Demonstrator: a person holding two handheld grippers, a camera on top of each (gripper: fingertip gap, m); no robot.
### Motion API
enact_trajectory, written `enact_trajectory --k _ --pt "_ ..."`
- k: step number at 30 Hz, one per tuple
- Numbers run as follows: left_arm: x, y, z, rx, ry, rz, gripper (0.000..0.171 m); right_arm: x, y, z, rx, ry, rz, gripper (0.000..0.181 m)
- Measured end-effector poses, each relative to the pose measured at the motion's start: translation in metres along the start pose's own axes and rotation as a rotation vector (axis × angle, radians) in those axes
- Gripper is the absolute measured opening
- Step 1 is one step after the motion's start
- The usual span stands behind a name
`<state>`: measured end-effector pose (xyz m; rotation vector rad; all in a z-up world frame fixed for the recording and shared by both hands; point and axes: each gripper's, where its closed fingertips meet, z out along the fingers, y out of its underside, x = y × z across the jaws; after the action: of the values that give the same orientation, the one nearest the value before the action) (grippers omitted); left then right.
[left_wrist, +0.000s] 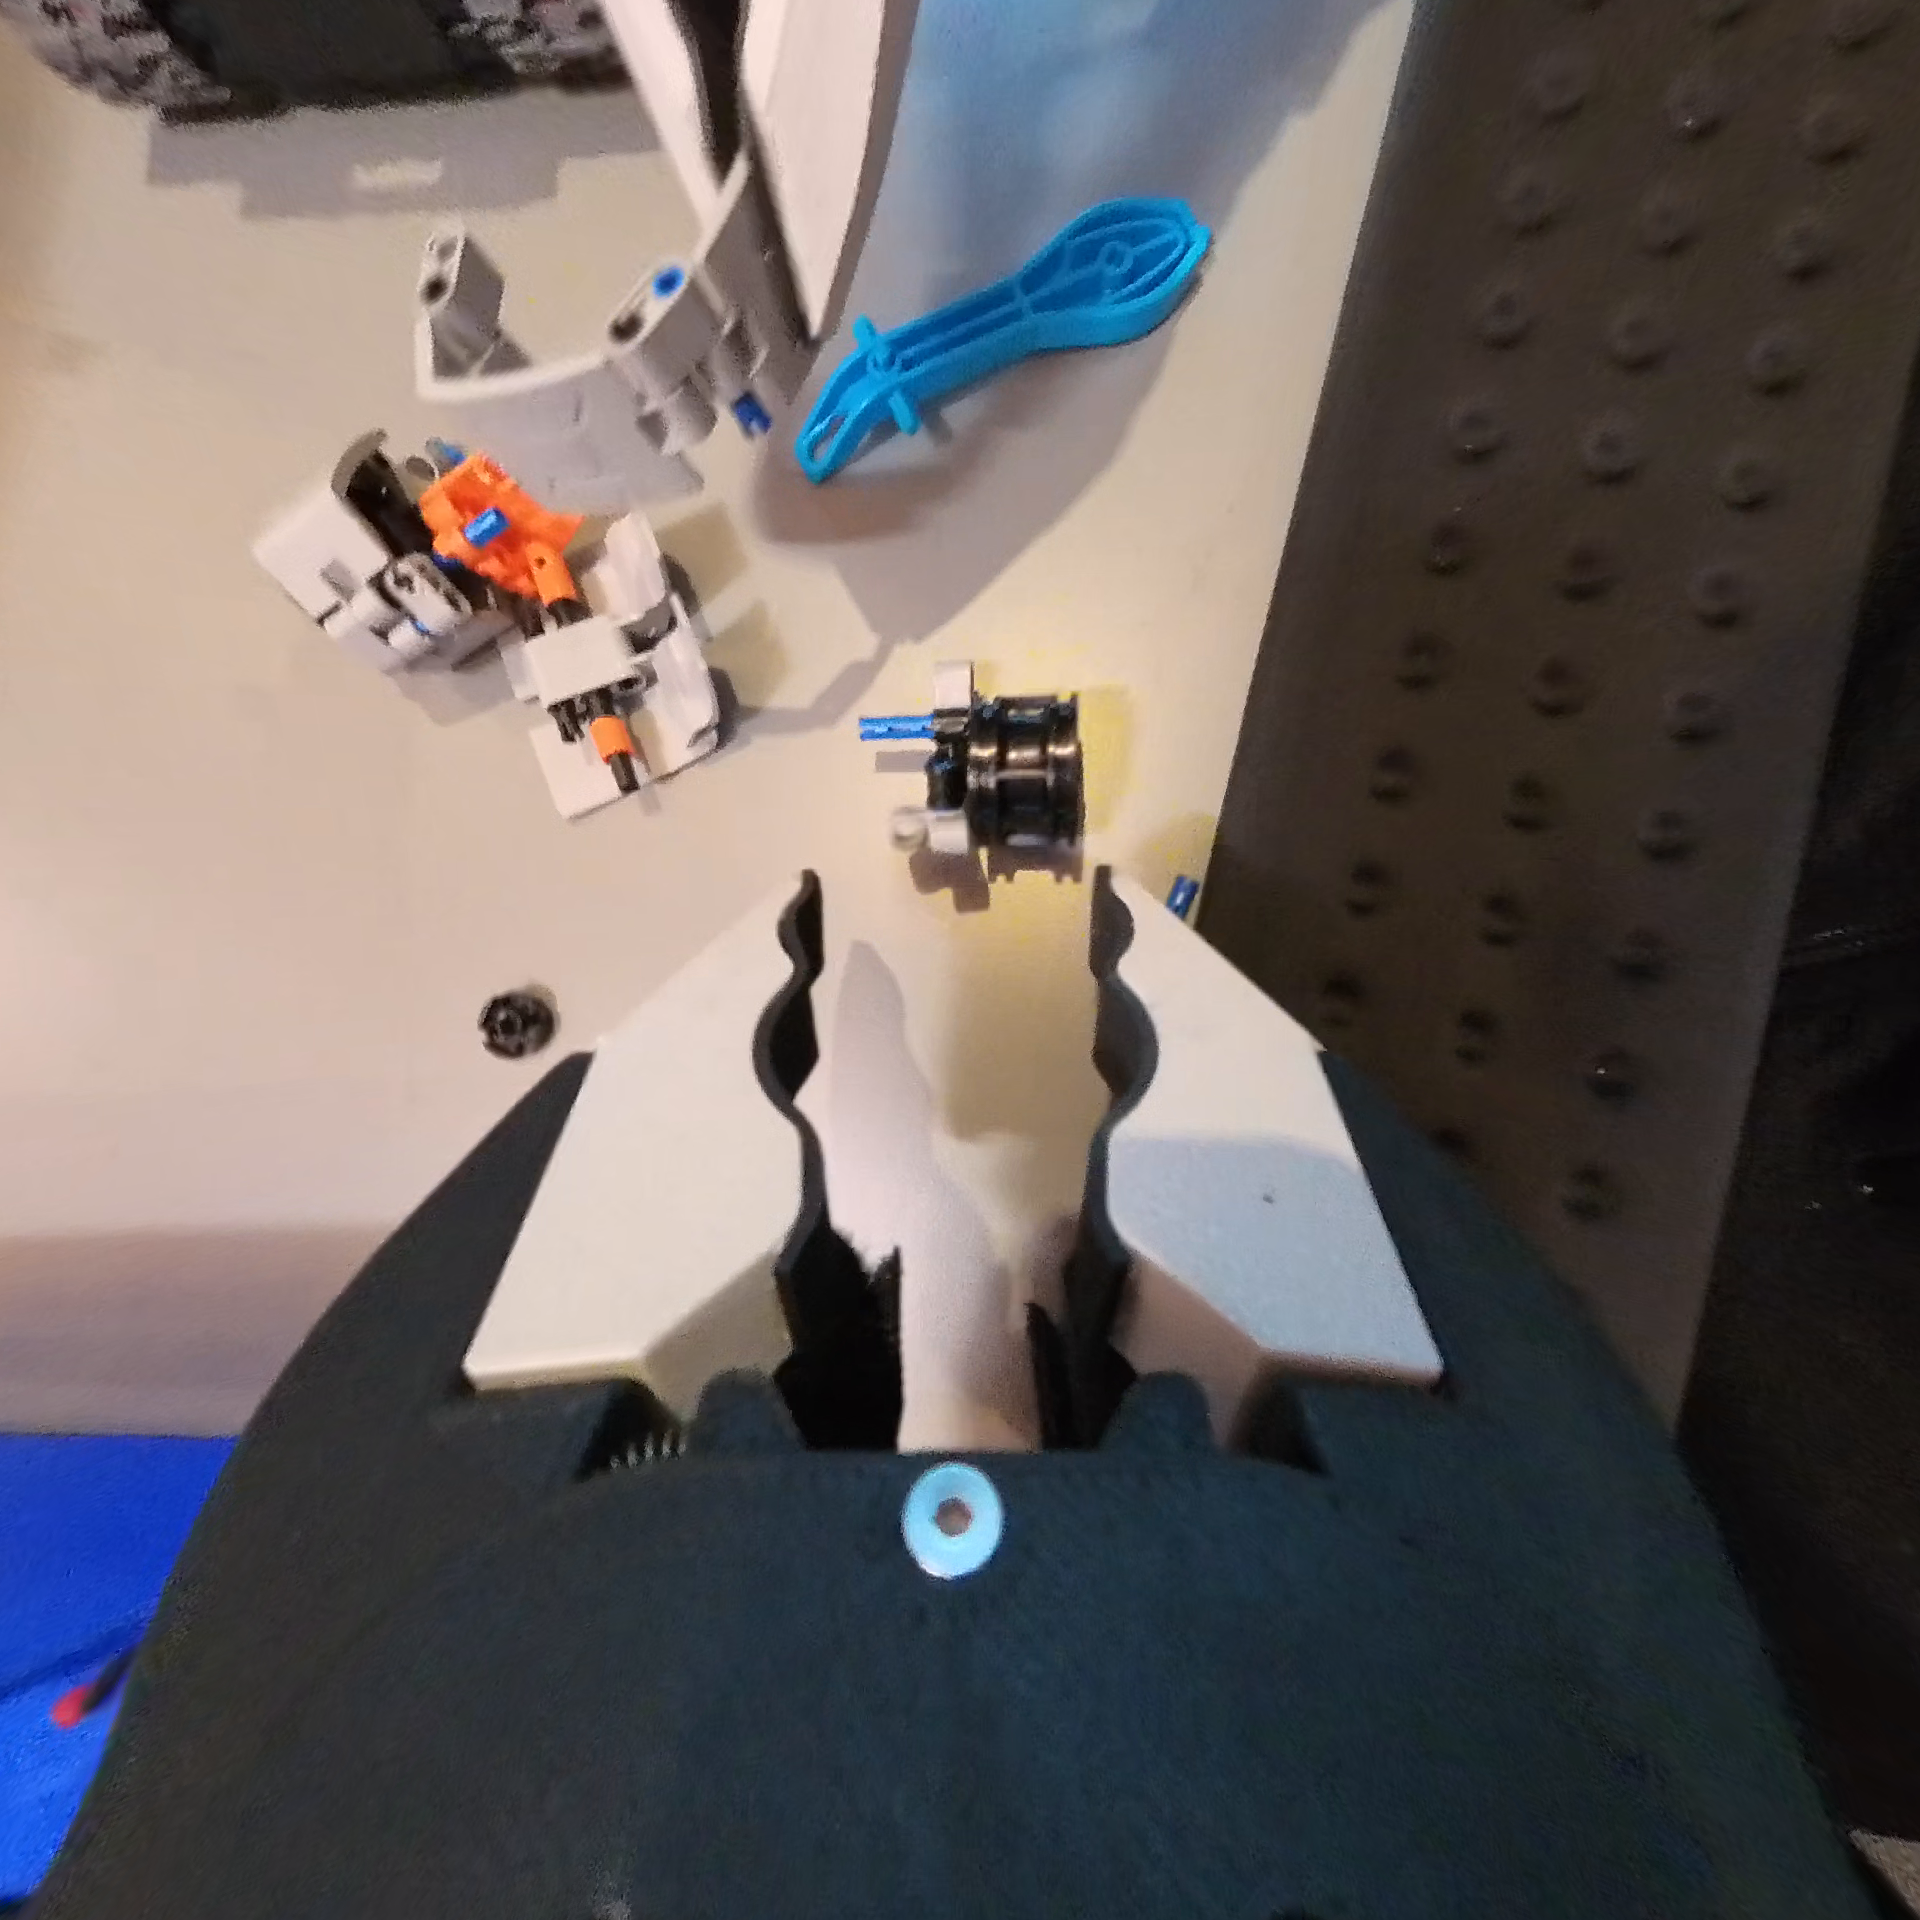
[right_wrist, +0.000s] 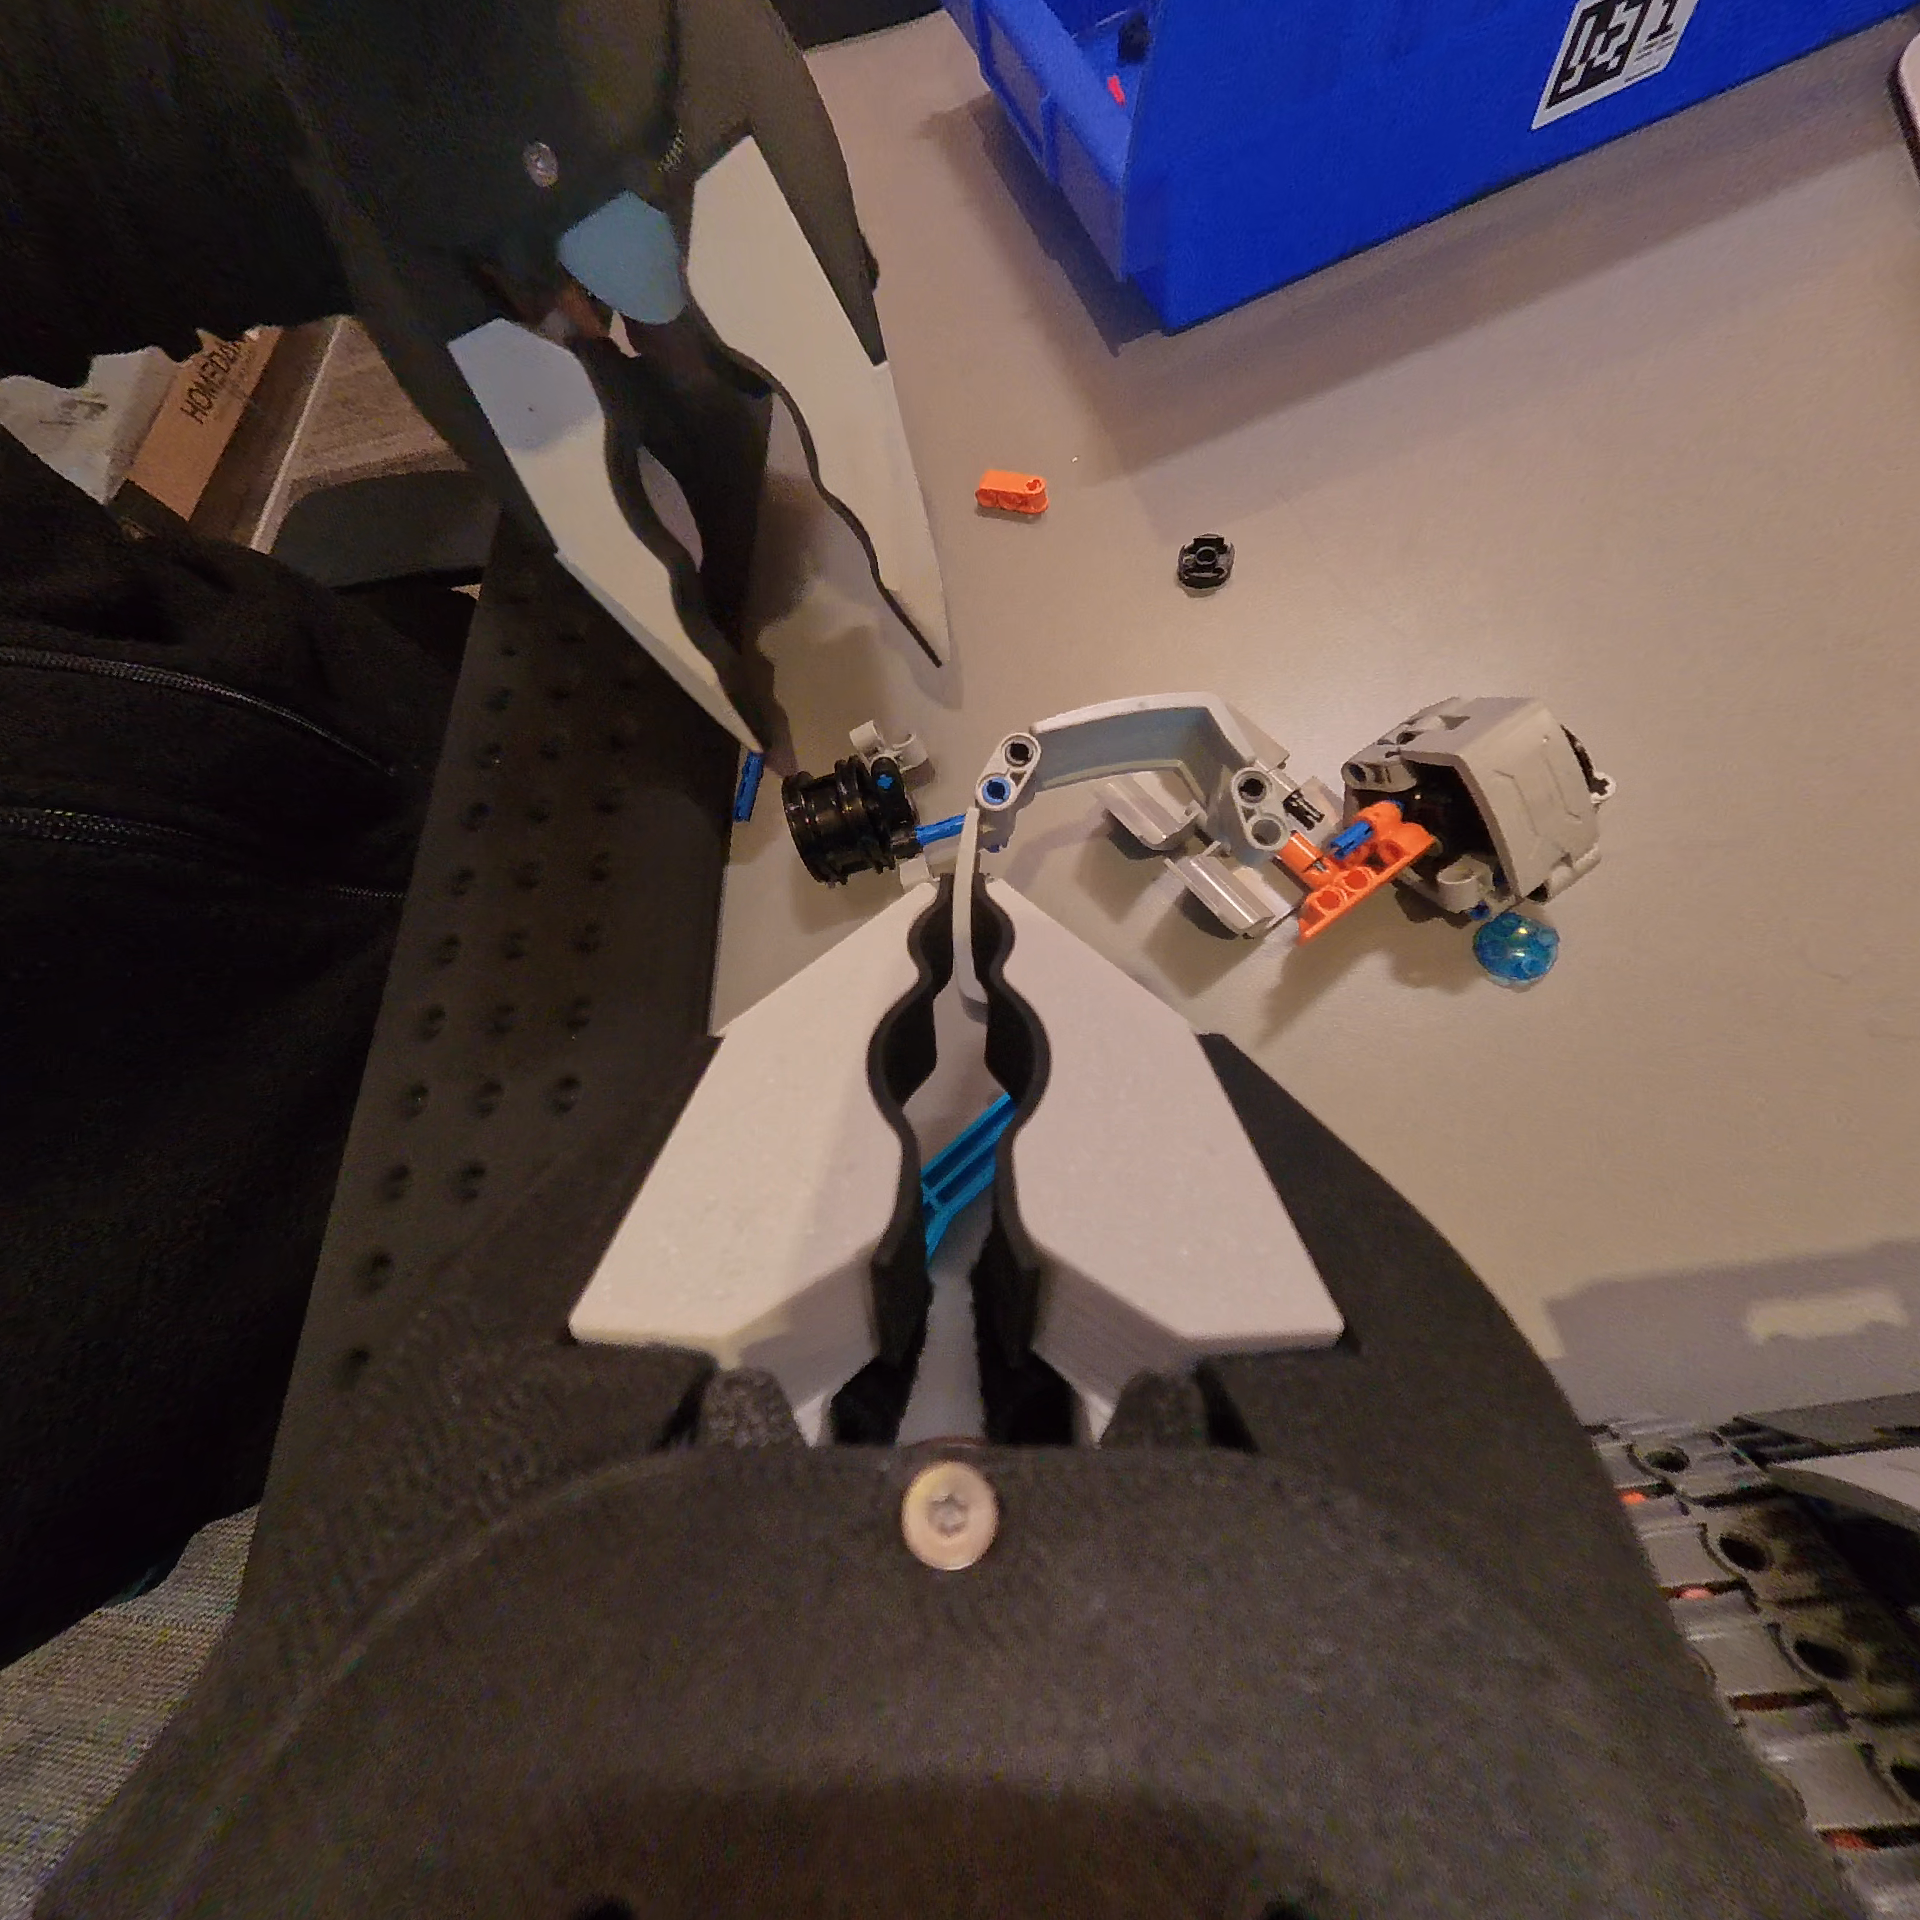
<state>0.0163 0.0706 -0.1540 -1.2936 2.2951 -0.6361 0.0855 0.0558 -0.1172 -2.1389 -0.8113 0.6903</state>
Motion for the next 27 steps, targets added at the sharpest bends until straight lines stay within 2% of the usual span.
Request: enact_trajectory --k 5,9,12,15,19,23,24,26,27 --pt "0.004 -0.006 0.007 -0.095 -0.019 0.213 0.055 -0.001 0.0 -0.001 -0.002 0.005 -0.011 0.0" --pt "0.0 -0.003 0.012 -0.128 0.038 0.284 0.055 -0.001 0.001 -0.002 -0.006 0.01 -0.019 0.0" --pt "0.005 -0.005 0.016 -0.107 0.092 0.353 0.044 -0.001 0.002 -0.003 -0.007 0.013 -0.021 0.0" --pt "0.003 0.0 0.026 -0.14 0.082 0.366 0.035 -0.002 0.001 -0.004 -0.007 0.016 -0.028 0.0" --pt "0.005 -0.005 0.029 -0.08 0.093 0.281 0.034 -0.004 0.001 -0.003 -0.009 0.013 -0.037 0.0" --pt "0.008 -0.008 0.028 -0.013 0.139 0.112 0.034 -0.005 0.003 -0.002 -0.013 0.007 -0.038 0.0" --pt "0.005 -0.01 0.028 0.008 0.136 0.057 0.032 -0.005 0.003 -0.002 -0.013 0.006 -0.039 0.0" --pt "0.003 -0.016 0.024 0.059 0.151 -0.07 0.017 -0.006 0.003 -0.002 -0.011 0.005 -0.04 0.0" --pt "0.003 -0.016 0.022 0.074 0.15 -0.121 0.016 -0.006 0.003 -0.002 -0.009 0.004 -0.04 0.0"
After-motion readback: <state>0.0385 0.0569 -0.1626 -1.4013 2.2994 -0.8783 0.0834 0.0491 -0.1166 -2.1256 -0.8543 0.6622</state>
